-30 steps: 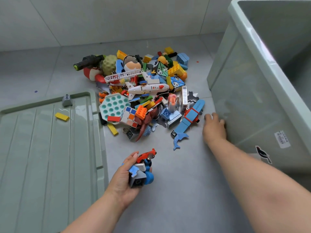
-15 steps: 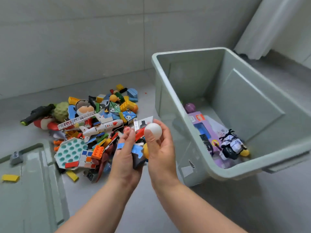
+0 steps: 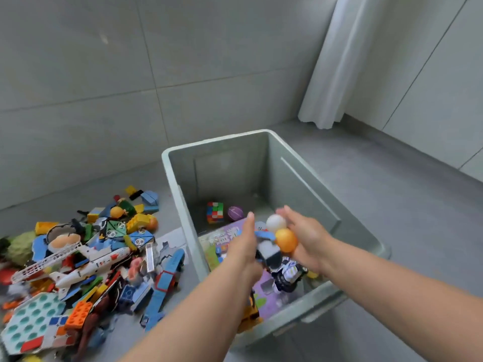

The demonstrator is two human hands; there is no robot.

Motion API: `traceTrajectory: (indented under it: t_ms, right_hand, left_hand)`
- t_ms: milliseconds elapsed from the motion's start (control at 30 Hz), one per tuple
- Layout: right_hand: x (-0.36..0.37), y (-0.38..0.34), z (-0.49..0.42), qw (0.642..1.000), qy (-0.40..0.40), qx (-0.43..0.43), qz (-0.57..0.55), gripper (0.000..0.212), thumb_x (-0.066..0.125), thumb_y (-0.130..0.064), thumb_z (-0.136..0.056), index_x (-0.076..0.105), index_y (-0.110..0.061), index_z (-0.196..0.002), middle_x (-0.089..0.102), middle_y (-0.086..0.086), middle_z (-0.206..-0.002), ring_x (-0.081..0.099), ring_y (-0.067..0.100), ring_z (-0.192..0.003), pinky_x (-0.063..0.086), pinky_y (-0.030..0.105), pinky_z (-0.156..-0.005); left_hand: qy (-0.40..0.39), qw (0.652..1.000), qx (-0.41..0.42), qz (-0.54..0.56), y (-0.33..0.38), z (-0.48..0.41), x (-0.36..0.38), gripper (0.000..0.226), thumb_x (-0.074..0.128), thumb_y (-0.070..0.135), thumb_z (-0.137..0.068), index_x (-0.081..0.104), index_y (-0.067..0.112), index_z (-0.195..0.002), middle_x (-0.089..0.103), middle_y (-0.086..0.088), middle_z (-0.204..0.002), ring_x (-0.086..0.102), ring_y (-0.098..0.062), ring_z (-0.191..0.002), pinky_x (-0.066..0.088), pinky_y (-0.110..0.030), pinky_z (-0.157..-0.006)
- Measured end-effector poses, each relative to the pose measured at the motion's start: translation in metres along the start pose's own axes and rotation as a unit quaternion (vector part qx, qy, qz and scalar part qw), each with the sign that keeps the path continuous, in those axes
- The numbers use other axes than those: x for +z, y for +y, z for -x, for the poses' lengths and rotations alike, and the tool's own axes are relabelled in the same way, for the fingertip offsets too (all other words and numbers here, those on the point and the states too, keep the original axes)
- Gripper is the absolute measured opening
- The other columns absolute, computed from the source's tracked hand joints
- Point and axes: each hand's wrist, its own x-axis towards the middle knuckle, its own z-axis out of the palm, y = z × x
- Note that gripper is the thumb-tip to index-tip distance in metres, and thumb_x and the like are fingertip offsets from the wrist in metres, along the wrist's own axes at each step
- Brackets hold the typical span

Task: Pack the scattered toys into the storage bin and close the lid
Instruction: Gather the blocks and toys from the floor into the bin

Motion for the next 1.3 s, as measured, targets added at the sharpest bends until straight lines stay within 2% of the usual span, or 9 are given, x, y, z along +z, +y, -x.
traceTrajectory:
  t_ms: [133, 200, 367, 567, 800, 1033, 1100, 1167, 1300]
  right_hand:
    - [-0.044, 0.010, -0.033, 0.990, -0.004, 0.138, 0.017, 0.043, 0.027, -0.041, -0.100, 0.043, -0.020, -0.134, 0.044, 0.004, -0.139, 0.052, 0.032, -0.110, 0.043, 0.039, -0.078]
    - [-0.055, 0.005, -0.043, 0.988, 0.011, 0.155, 0.025, 0.042, 0.029, -0.041, -0.099, 0.045, -0.022, -0.133, 0.035, 0.000, -0.148, 0.029, 0.034, -0.135, 0.027, 0.051, -0.102]
    - [-0.043, -0.021, -0.059, 0.993, 0.022, 0.114, -0.016, 0.025, 0.041, -0.028, -0.097, 0.055, -0.016, -0.115, 0.051, 0.010, -0.133, 0.037, 0.029, -0.131, 0.027, 0.037, -0.105]
    - [0.043, -0.035, -0.064, 0.993, -0.116, 0.028, -0.024, 0.023, 0.043, -0.020, -0.097, 0.052, -0.013, -0.116, 0.060, 0.009, -0.108, 0.054, 0.024, -0.108, 0.044, 0.034, -0.093]
    - [0.204, -0.004, -0.028, 0.930, -0.274, -0.031, 0.242, 0.019, 0.053, -0.012, -0.091, 0.056, -0.021, -0.107, 0.059, 0.006, -0.113, 0.057, 0.019, -0.102, 0.053, 0.034, -0.086]
    - [0.299, 0.136, -0.053, 0.863, -0.265, 0.056, 0.427, 0.049, 0.062, -0.014, -0.085, 0.045, -0.024, -0.130, 0.050, 0.000, -0.102, 0.054, 0.017, -0.087, 0.054, 0.035, -0.078]
    - [0.308, 0.183, -0.060, 0.805, -0.273, 0.049, 0.524, 0.072, 0.071, -0.025, -0.079, 0.033, -0.030, -0.139, 0.043, 0.008, -0.123, 0.055, 0.022, -0.095, 0.051, 0.034, -0.077]
    - [0.318, 0.228, -0.061, 0.754, -0.266, 0.021, 0.600, 0.092, 0.075, -0.039, -0.072, 0.018, -0.038, -0.144, 0.016, 0.010, -0.148, 0.038, 0.031, -0.128, 0.043, 0.039, -0.098]
    - [0.335, 0.287, -0.053, 0.775, -0.207, -0.047, 0.595, 0.087, 0.071, -0.031, -0.078, 0.014, -0.045, -0.143, -0.013, 0.002, -0.154, 0.015, 0.030, -0.139, 0.035, 0.037, -0.104]
  left_hand:
    - [0.081, 0.990, -0.086, -0.076, -0.005, -0.009, 0.004, 0.067, 0.035, 0.055, -0.095, 0.040, 0.006, -0.140, 0.042, -0.012, -0.144, 0.034, -0.029, -0.135, 0.025, -0.041, -0.109]
    - [0.100, 0.985, -0.093, -0.104, 0.005, -0.009, 0.003, 0.069, 0.032, 0.057, -0.095, 0.036, 0.008, -0.143, 0.030, -0.012, -0.152, 0.018, -0.027, -0.143, 0.017, -0.041, -0.113]
    - [0.061, 0.994, -0.046, -0.077, 0.039, -0.014, -0.011, 0.064, 0.027, 0.056, -0.096, 0.045, 0.010, -0.136, 0.042, -0.013, -0.145, 0.027, -0.029, -0.140, 0.019, -0.045, -0.114]
    - [-0.044, 0.995, 0.070, -0.054, 0.102, 0.007, -0.074, 0.046, 0.035, 0.041, -0.098, 0.057, 0.007, -0.118, 0.064, -0.013, -0.117, 0.060, -0.026, -0.110, 0.047, -0.036, -0.095]
    - [0.109, 0.975, 0.185, -0.057, 0.158, 0.046, -0.251, 0.027, 0.039, 0.031, -0.098, 0.061, 0.015, -0.102, 0.064, -0.001, -0.098, 0.059, -0.011, -0.081, 0.051, -0.018, -0.060]
    - [0.316, 0.924, 0.174, -0.125, 0.108, 0.039, -0.428, 0.023, 0.046, 0.015, -0.095, 0.054, 0.008, -0.115, 0.061, -0.011, -0.104, 0.054, -0.016, -0.081, 0.043, -0.025, -0.069]
    - [0.343, 0.908, 0.168, -0.169, 0.085, 0.036, -0.461, 0.027, 0.052, 0.010, -0.093, 0.050, 0.010, -0.120, 0.058, -0.016, -0.117, 0.055, -0.014, -0.084, 0.043, -0.024, -0.068]
    - [0.311, 0.913, 0.153, -0.216, 0.063, 0.031, -0.480, 0.048, 0.060, 0.007, -0.089, 0.042, 0.017, -0.132, 0.051, -0.009, -0.126, 0.053, -0.015, -0.097, 0.041, -0.022, -0.070]
    - [0.203, 0.915, 0.144, -0.317, 0.032, -0.001, -0.481, 0.079, 0.070, 0.014, -0.082, 0.025, 0.037, -0.142, 0.035, 0.004, -0.141, 0.041, -0.013, -0.123, 0.041, -0.029, -0.100]
